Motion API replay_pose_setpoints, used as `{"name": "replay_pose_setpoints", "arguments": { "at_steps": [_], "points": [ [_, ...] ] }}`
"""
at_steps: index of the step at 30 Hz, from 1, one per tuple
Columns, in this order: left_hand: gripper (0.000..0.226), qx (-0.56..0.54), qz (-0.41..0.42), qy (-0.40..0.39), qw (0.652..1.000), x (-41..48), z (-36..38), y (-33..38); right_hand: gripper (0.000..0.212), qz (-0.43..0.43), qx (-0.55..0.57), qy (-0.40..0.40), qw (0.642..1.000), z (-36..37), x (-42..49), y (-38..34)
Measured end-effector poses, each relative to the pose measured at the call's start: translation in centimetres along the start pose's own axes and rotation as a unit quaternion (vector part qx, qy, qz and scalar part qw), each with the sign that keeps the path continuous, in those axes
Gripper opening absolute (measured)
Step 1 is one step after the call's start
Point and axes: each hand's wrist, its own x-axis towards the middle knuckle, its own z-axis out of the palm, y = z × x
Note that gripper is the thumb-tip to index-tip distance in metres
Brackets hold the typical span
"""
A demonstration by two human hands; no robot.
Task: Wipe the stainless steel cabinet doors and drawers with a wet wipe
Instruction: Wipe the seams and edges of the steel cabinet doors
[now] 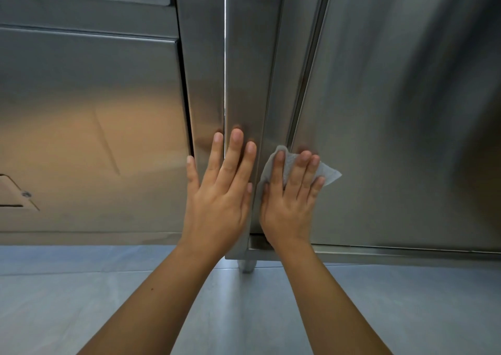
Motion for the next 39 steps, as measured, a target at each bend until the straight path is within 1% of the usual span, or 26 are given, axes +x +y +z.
{"name": "replay_pose_setpoints", "arguments": {
  "at_steps": [2,5,8,18,23,28,31,34,39],
  "points": [
    [0.059,0.004,-0.002,-0.003,1.0,0.0,0.0,0.0,0.084,-0.003,-0.004,0.002,1.0,0.5,-1.1,0.1],
    [0.061,0.011,-0.003,-0.003,1.0,-0.1,0.0,0.0,0.079,0.004,0.003,0.001,1.0,1.1,-2.5,-0.1],
    [0.069,0.019,0.002,-0.004,1.0,-0.1,-0.1,-0.1,0.075,0.019,0.012,-0.003,1.0,1.6,-3.9,-0.4],
    [0.072,0.004,0.008,0.008,1.0,-0.1,0.4,-0.2,0.082,-0.002,0.008,-0.029,1.0,3.1,-8.3,-0.2],
    [0.074,0.001,0.004,0.013,1.0,-0.1,0.6,-0.2,0.084,-0.003,0.01,-0.041,0.999,3.2,-8.9,-0.2],
    [0.068,0.039,0.02,0.029,0.999,-0.1,0.5,-0.6,0.084,-0.009,0.018,-0.055,0.998,2.5,-8.2,-0.1],
    [0.062,0.079,0.027,0.04,0.996,0.0,0.4,-0.9,0.076,0.0,0.025,-0.029,0.999,1.7,-5.4,0.0],
    [0.058,0.093,0.034,0.053,0.994,-0.1,0.5,-0.9,0.071,0.018,0.031,-0.012,0.999,0.8,-1.9,-0.3],
    [0.058,0.105,0.033,0.08,0.991,1.5,-0.6,-1.0,0.078,0.009,0.031,-0.021,0.999,-1.2,1.2,0.0]
  ]
}}
